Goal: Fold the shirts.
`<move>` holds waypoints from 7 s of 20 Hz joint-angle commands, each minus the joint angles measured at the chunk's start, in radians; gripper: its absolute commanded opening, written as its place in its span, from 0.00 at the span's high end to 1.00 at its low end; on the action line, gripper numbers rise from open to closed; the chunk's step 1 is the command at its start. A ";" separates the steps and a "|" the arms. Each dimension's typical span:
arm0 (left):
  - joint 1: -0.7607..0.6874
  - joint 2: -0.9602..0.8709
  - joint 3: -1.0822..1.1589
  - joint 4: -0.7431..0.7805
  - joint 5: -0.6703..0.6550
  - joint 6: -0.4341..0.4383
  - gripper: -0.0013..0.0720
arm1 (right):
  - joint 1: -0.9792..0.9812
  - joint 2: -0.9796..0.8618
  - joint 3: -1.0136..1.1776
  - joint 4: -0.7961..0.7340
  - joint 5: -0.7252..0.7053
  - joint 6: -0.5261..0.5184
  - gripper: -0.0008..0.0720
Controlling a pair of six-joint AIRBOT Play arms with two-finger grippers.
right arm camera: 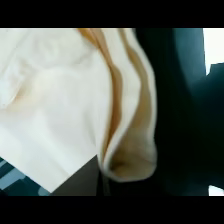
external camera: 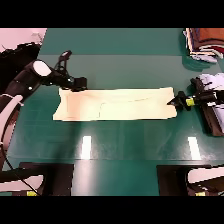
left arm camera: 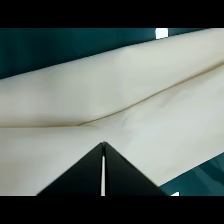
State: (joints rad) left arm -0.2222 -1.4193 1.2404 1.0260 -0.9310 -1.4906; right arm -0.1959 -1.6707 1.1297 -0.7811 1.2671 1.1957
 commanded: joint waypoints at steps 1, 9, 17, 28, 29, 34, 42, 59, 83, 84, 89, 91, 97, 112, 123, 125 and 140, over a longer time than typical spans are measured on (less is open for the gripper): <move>-0.092 -0.049 0.003 -0.016 0.078 -0.002 0.94 | 0.052 0.008 0.049 0.019 -0.027 -0.023 0.97; -0.265 -0.270 0.180 -0.062 0.127 -0.001 0.94 | 0.165 0.244 0.255 0.030 0.064 0.038 0.97; -0.324 -0.415 0.299 -0.087 0.097 -0.005 0.94 | 0.411 0.266 0.525 0.030 0.060 0.098 0.98; -0.261 -0.376 0.299 -0.027 -0.004 -0.004 0.95 | 0.522 0.227 0.668 0.031 0.041 0.105 0.98; -0.232 -0.345 0.299 -0.011 -0.009 -0.004 0.95 | 0.539 0.211 0.685 0.032 0.042 0.105 0.98; -0.018 -0.122 0.299 0.178 -0.092 -0.001 0.94 | 0.737 0.086 0.785 0.032 -0.006 0.105 0.97; 0.312 0.201 0.299 0.368 -0.171 0.000 0.94 | 1.131 -0.245 0.932 0.134 -0.375 0.039 0.20; 0.343 0.214 0.294 0.267 -0.225 0.006 0.94 | 0.579 0.048 0.098 -0.018 -0.179 0.201 0.06; 0.015 0.214 0.294 0.182 -0.115 0.005 0.94 | 0.349 0.019 0.534 -0.152 -0.235 0.184 0.97; -0.011 0.214 0.294 0.181 -0.100 0.003 0.94 | 0.274 0.050 0.535 -0.166 -0.240 0.184 0.97; -0.100 0.214 0.294 0.181 -0.071 -0.003 0.94 | -0.074 0.112 0.535 -0.159 -0.301 0.184 0.97; -0.121 0.214 0.294 0.179 -0.072 -0.003 0.94 | -0.180 0.113 0.535 -0.146 -0.321 0.184 0.97; -0.127 0.214 0.294 0.171 -0.072 -0.031 0.94 | -0.315 0.113 0.536 0.015 -0.393 0.124 0.97; -0.127 0.214 0.294 0.172 -0.082 -0.027 0.94 | -0.436 0.259 0.751 -0.188 -0.146 0.072 0.97; -0.127 0.214 0.294 0.172 -0.084 -0.019 0.94 | -0.702 0.667 0.031 -0.418 -0.026 0.079 0.96; -0.127 0.214 0.294 0.172 -0.084 -0.019 0.94 | -0.761 0.705 -0.072 -0.425 -0.027 0.080 0.56; -0.127 0.214 0.294 0.168 -0.070 -0.021 0.94 | -0.133 0.716 0.164 -0.084 -0.131 0.147 0.17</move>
State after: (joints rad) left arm -0.3489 -1.2049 1.5341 1.1973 -1.0092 -1.5105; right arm -0.5568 -0.9550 1.2556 -0.8940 1.1961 1.3407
